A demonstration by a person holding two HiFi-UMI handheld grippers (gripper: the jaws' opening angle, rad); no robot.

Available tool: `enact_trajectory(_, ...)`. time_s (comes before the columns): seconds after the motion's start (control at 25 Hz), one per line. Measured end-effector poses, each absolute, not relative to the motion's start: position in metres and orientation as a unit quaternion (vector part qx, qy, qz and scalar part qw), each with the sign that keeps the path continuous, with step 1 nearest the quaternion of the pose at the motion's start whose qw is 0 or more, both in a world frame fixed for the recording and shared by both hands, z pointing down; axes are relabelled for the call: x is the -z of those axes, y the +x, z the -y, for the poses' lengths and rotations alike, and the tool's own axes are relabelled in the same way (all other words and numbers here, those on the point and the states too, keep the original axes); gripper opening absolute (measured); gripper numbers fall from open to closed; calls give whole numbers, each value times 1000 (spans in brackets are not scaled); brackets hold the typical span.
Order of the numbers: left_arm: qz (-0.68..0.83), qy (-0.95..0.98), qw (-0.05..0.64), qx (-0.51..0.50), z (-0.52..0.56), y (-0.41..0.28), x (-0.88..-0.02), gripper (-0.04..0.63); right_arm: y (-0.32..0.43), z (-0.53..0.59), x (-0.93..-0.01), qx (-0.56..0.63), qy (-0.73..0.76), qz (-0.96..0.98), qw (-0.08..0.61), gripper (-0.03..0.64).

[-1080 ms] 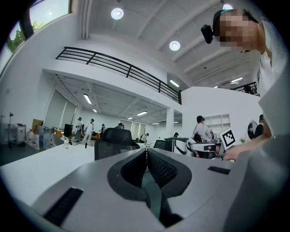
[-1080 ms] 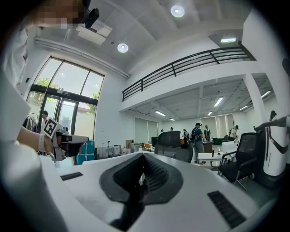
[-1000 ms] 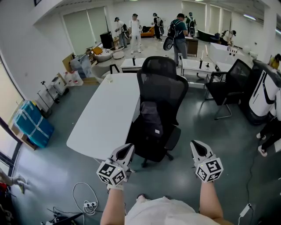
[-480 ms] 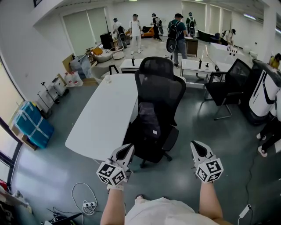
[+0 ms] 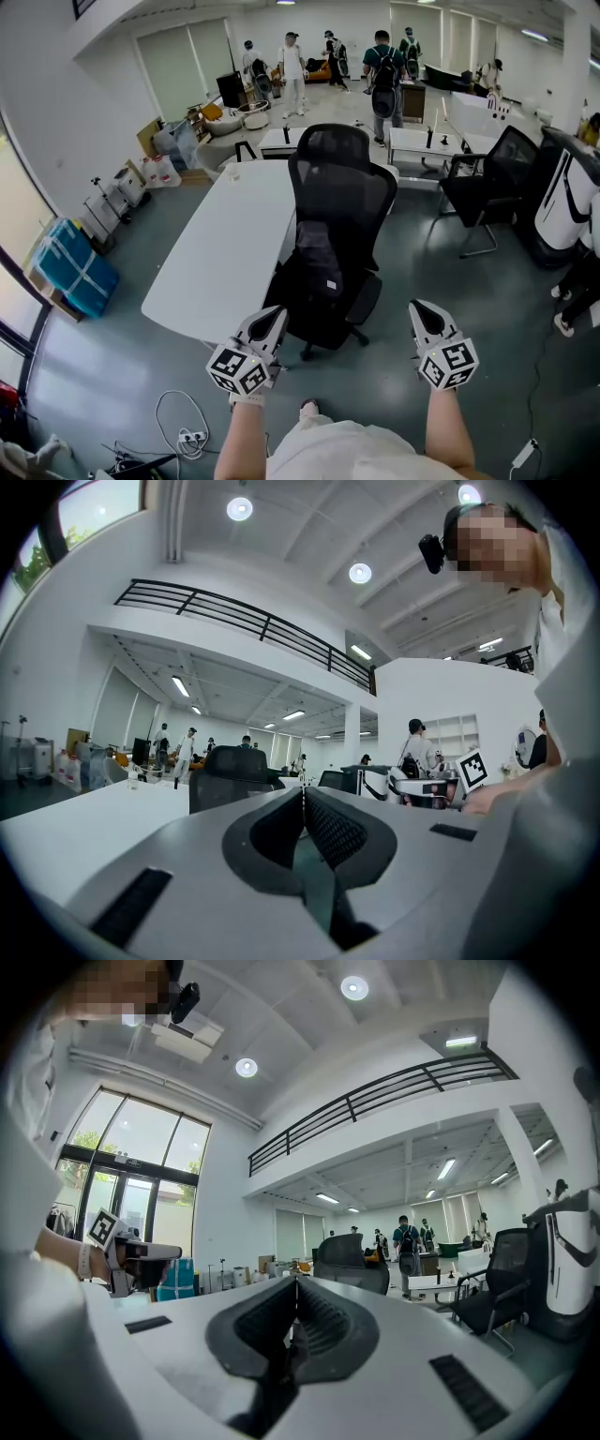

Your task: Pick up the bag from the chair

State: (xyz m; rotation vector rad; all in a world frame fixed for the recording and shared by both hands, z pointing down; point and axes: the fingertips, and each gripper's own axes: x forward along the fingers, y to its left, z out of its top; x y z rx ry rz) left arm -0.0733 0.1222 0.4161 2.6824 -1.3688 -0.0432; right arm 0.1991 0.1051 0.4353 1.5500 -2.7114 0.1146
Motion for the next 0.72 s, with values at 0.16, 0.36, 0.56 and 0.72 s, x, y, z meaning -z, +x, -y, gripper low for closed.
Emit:
enact_trajectory(0.16,450,891,65,15,-118,-68,-418,25,203,-105,-438,-37,498,866,8,18)
enact_trajectory(0.36,438,896,68,16,-104,-58,-421,25,214,-99,-441,-40,509,860,10,18)
enact_trajectory(0.56,425,902,69,20,-88,-50,-422,25,220,-90,-442,-42,520,853,12,18)
enact_trajectory(0.72,424,902,75,22,-70,-54,-428,25,219,-74,-446,-43,523,851,17,18)
